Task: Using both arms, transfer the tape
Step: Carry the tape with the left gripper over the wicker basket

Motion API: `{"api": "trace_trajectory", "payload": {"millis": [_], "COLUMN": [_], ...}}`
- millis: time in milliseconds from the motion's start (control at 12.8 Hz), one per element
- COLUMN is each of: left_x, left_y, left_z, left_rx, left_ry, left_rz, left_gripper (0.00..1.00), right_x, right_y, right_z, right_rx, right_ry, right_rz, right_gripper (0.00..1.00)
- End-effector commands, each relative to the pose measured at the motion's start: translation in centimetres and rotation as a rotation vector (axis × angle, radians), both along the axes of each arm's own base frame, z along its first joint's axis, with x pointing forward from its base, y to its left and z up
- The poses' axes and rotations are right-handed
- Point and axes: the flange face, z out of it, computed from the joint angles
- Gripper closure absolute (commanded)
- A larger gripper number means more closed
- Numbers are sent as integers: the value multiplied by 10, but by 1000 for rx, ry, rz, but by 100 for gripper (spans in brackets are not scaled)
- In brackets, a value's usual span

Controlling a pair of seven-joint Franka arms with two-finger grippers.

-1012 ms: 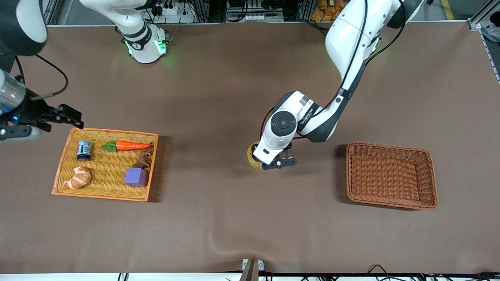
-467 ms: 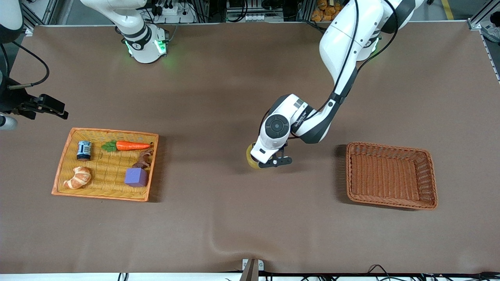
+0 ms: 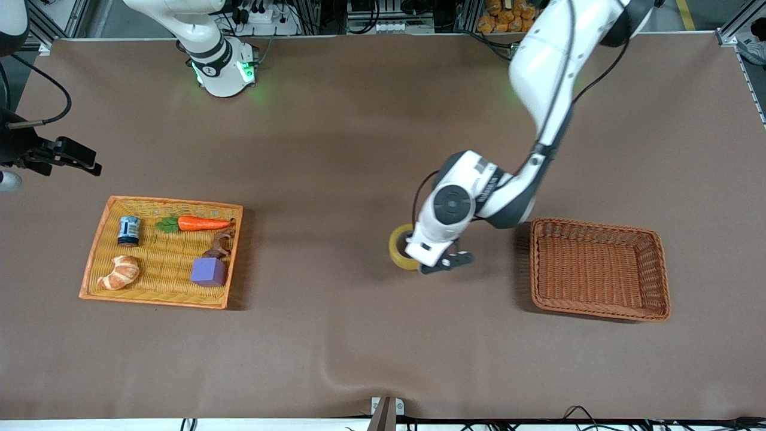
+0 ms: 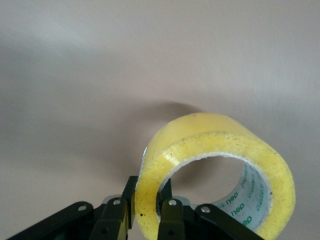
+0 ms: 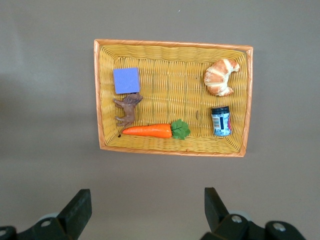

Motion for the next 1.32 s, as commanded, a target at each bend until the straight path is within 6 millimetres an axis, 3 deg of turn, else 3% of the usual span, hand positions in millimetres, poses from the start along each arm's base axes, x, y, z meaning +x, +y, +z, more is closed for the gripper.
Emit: {"api": "trace_trajectory", "payload": {"millis": [0,156,467,778,1090,1168,1246], "left_x": [16,33,53,61,61,62,62], "left_y": [75,143,270,381,409,410,412], "left_z": [84,100,87,34,-14,-17,-16], "left_rx": [29,29,31,2,-12,0,31], "left_ry": [-35,-44,5,45,46,47,46], "left_rz": [76,83,-26,-101,-98,-121,-154], "left_gripper": [100,100,100,100,96,77,24], "right_x": [-7,-6,-6,-6,-5,-5,-6], "right_y": [0,2,11,23,25,24,23], "right_z": [5,7,8,7,6,6,6], "right_rx": [5,5,5,4,4,4,4], "right_ry": [0,-6,-5,1,-2,0,3], "right_rz": [-17,-14,3,27,30,28,27], "right_gripper": [0,0,0,0,0,0,0]}}
